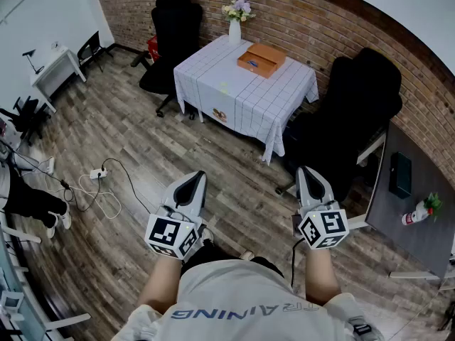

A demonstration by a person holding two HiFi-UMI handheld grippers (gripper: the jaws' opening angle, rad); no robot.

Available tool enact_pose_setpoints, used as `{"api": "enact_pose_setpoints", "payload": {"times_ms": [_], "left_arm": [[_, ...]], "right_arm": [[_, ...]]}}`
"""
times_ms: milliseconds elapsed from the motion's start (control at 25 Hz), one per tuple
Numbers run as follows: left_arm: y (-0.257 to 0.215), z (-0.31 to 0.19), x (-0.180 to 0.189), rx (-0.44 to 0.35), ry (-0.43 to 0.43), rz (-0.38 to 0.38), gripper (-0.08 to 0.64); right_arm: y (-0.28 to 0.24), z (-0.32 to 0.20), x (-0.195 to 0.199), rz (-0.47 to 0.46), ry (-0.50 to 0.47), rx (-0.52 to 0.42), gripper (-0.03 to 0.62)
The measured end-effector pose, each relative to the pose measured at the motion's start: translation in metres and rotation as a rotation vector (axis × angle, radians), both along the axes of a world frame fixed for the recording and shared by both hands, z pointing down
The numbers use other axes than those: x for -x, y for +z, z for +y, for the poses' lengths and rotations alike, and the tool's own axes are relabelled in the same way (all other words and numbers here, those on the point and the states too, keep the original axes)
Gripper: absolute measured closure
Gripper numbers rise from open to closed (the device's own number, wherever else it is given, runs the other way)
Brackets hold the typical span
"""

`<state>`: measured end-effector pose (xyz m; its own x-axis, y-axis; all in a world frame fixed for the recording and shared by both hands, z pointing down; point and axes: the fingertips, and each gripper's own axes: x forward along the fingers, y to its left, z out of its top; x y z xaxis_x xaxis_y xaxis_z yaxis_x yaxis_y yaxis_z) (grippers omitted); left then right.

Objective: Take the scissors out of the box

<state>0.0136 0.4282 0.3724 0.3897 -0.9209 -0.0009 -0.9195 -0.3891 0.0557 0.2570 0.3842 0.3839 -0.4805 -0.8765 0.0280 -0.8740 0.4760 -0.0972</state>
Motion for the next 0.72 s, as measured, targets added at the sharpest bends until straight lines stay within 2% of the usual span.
{"api": "enact_pose_setpoints", "payload": {"times_ms": [480, 720], "left_arm": [[0.012, -0.021, 0.012, 0.033, 0.036, 0.001, 0.56], [0.014, -0.048, 0.032, 0.044, 0.069, 0.006, 0.56]], "right_arm": [[0.013, -0.016, 0.015, 0.019, 0.02, 0.035, 0.578], [0.009, -0.038, 0.041, 0.034, 0.035, 0.014, 0.578]]}}
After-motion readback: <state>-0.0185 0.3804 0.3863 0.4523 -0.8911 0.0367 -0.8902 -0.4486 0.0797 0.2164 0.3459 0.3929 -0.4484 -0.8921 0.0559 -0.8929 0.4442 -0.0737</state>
